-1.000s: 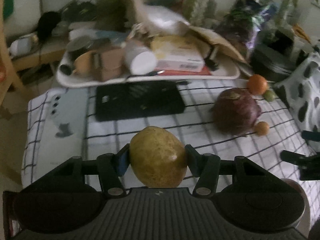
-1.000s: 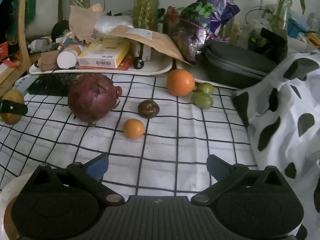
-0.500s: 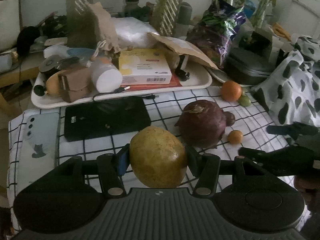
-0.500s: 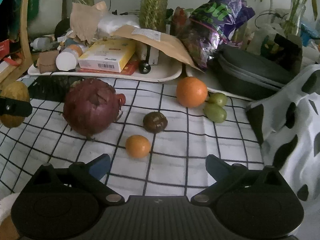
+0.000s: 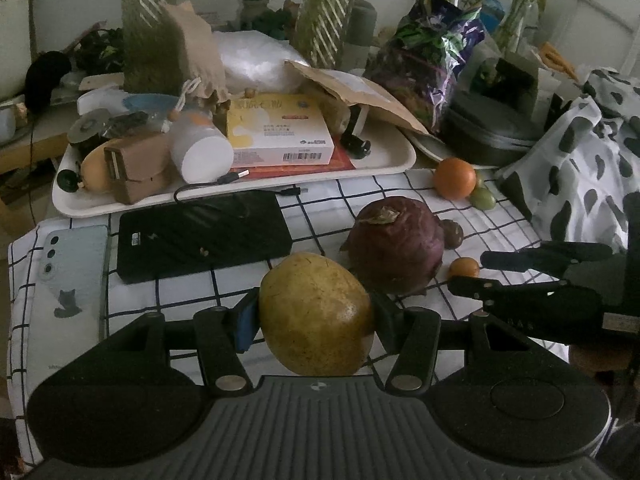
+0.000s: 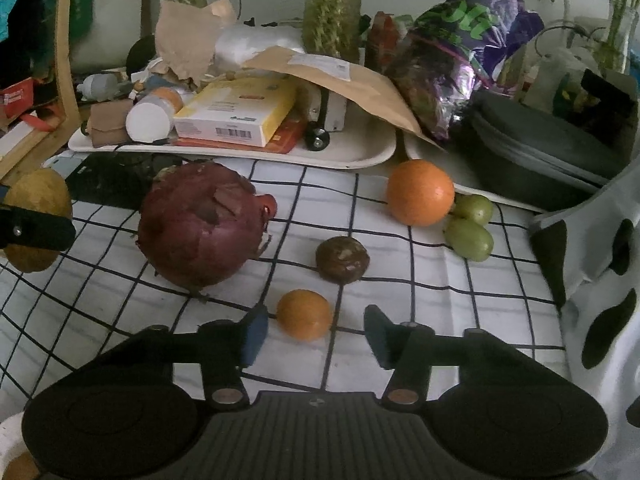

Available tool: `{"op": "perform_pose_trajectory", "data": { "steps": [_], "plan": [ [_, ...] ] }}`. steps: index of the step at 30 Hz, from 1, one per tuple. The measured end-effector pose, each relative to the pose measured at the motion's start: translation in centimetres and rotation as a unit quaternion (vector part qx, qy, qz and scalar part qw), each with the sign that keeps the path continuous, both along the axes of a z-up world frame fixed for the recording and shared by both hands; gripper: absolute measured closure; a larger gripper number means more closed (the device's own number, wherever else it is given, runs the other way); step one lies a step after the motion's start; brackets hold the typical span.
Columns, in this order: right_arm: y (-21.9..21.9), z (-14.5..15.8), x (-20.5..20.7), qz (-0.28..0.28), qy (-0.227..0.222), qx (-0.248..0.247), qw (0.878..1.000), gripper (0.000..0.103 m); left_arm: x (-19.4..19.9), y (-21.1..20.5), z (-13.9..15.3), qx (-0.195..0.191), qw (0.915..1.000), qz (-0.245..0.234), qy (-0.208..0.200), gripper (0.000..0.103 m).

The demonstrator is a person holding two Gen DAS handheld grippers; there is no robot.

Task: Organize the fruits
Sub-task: 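Lift the yellow fruit with the left tool while the right tool grasps another small orange fruit, then carry the yellow fruit and small orange fruit toward the rose-print plate with both tools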

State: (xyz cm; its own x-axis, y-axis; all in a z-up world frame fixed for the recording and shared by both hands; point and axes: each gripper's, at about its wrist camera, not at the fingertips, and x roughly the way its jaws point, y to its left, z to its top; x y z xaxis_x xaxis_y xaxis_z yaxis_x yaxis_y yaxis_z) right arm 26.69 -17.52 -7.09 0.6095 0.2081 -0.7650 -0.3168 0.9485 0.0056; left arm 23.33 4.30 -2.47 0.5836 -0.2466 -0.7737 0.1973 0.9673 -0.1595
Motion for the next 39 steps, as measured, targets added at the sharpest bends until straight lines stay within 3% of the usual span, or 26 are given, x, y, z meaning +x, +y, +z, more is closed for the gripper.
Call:
{"op": "perform_pose_trajectory", "data": {
  "steps": [5,22,39],
  "plan": [
    [0.2,0.1,-0.1,0.006,-0.004,0.003,1.0,0.072,0.0,-0.1,-0.2,0.003,1.0,-0.001,0.003,0.048],
    [0.2,1.7,-1.5,0.009,-0.018,0.006,1.0,0.073,-1.2,-1.2,0.4,0.001,0.9996,-0.027,-0.009,0.048],
    [-1.4,4.1,-6.2,-0.019,-0.023,0.027,0.999,0.073,-6.0,-3.3,1.6,-0.006,0.9985,-0.047,-0.028,0.048]
  ]
}}
